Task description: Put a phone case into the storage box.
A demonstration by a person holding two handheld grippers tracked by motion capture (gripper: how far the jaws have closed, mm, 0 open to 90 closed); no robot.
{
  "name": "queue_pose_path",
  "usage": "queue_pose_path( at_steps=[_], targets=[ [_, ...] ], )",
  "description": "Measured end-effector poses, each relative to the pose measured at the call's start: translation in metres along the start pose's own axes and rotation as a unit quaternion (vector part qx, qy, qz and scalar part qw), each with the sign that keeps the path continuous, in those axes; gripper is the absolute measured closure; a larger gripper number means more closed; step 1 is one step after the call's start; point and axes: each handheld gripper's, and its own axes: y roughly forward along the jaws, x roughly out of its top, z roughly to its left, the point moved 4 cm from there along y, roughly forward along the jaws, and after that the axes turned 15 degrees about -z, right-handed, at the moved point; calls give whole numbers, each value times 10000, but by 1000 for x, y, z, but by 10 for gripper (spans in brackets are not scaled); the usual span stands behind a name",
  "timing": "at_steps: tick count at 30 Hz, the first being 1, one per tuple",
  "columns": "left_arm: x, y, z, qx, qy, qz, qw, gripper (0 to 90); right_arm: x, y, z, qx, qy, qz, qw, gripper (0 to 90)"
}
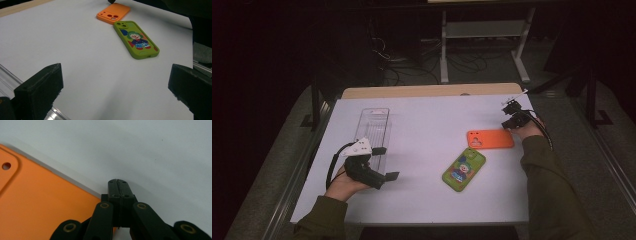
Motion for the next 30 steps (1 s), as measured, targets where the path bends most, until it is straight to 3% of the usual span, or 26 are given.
queue_pose_path(
  at_steps=[15, 19, 30],
  targets=[
    [0, 1, -2, -2, -6, -1, 10000, 0, -22, -23, 6, 251, -325, 186, 9990, 890],
    [0, 2, -2, -18, 12, 0, 10000, 0, -30, -32, 11, 296, -476, 240, 9981, 890],
    [1, 2, -2, -30, 36, 25, 10000, 0, -46, -49, 24, 473, -607, 328, 9965, 892]
  ],
)
